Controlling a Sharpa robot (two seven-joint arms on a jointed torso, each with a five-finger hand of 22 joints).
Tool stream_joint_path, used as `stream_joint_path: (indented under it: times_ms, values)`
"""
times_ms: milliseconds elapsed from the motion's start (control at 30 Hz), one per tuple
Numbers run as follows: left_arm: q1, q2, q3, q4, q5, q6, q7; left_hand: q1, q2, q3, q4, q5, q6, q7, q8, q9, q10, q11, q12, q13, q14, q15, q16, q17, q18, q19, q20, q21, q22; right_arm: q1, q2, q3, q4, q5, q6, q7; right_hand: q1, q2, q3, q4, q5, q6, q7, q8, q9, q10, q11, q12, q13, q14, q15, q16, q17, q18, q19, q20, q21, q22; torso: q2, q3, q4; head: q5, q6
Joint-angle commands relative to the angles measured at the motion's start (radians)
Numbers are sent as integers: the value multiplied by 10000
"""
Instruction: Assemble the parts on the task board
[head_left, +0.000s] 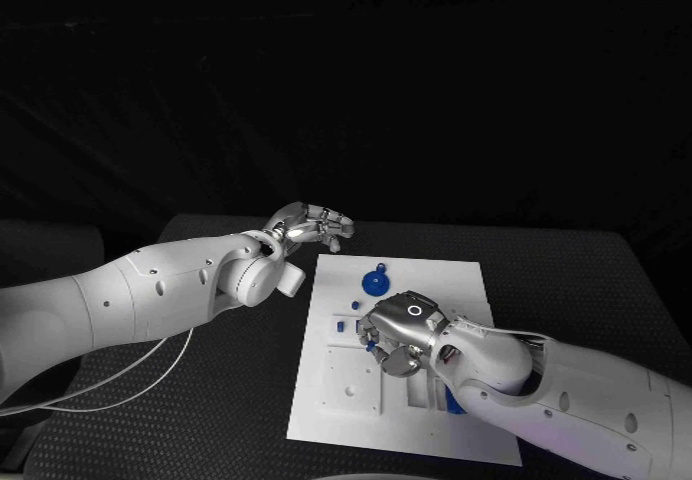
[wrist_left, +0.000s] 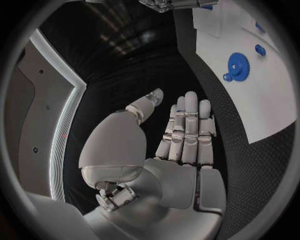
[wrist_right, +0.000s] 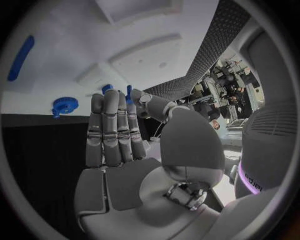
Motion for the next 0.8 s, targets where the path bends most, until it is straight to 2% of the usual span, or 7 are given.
stream_joint_path:
  times_ms: [33,433,800]
  values:
    - [25,43,8,21,96,-12,141,-83,3,-48,4,35,-41,23,40,-17,-37,-14,10,-11,15,2,-44,13,101,62,-4,-61,11,-99,65,-13,-59,-388,261,77,30,-57,43,-13,56,76,-3,54,8,81,2,-2,8,7,-94,50,17,159,91,-7,60,142,5,6,-9,222,-68]
    - [28,84,8,5,96,29,129,-86,7,-47,7,38,-50,25,39,-21,-46,-10,8,-15,9,5,-61,23,100,61,-2,-73,12,-262,186,-143,-150,-456,459,100,20,-48,32,-21,71,77,-2,51,8,88,0,-6,16,9,-96,56,29,159,95,-11,65,147,5,11,-19,534,-298]
    - [28,73,8,-12,96,60,121,-93,10,-48,12,38,-60,29,38,-26,-54,-7,6,-19,7,9,-77,35,98,61,1,-86,14,-291,201,-299,-189,-440,563,137,4,-36,19,-31,91,80,-2,50,10,95,-2,-11,24,11,-98,63,42,159,99,-13,70,152,3,-6,-12,612,-417]
